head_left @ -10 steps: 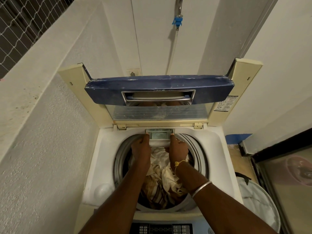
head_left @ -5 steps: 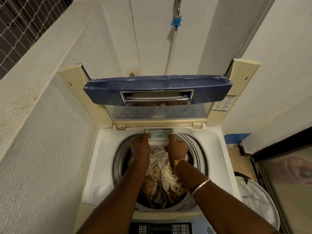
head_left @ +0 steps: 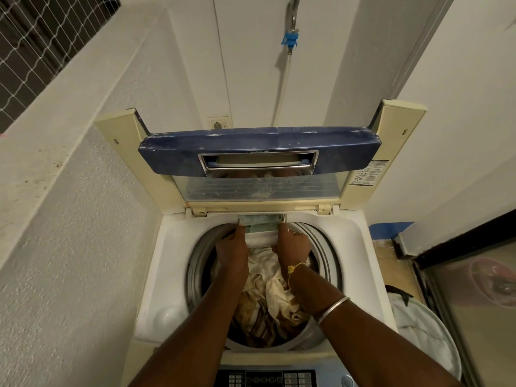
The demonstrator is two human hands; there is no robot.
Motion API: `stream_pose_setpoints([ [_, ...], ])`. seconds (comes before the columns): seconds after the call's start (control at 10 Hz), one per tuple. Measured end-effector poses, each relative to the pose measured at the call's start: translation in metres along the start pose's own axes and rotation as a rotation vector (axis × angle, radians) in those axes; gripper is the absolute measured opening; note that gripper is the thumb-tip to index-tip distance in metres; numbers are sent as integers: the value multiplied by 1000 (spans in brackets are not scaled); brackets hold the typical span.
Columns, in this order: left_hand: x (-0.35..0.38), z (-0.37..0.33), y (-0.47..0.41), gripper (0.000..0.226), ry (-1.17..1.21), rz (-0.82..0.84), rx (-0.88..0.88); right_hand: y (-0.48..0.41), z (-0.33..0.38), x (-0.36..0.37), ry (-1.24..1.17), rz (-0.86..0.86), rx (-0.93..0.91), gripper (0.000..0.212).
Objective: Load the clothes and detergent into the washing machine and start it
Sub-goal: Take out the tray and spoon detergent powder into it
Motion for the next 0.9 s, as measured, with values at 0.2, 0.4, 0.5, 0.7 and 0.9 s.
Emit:
stream_pose_setpoints([
  [0.2, 6, 46, -7, 56, -80, 50, 118, 5, -30, -11, 53, 33, -8, 33],
  [0.4, 8, 36, 8, 34, -70, 145, 103, 9, -36, -13, -161, 140, -74, 24],
  [0.5, -2, 22, 18, 32, -90, 178, 133, 17, -25, -13, -156, 222, -135, 18],
  [0.7, -24, -4, 29, 38, -135, 193, 174, 33, 0, 1, -107, 342, -228, 30],
  [0.9, -69, -53, 64, 31, -249, 107, 331, 63, 42, 31, 93, 418, -381, 27],
])
Point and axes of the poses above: each hand's wrist, its own y-axis away from the middle knuckle, its own x-axis out of the palm, z = x × y, the point moved 7 cm from there along -y, towards the middle knuckle, and after that the axes turned 14 degrees about z, right-handed, at the moved point
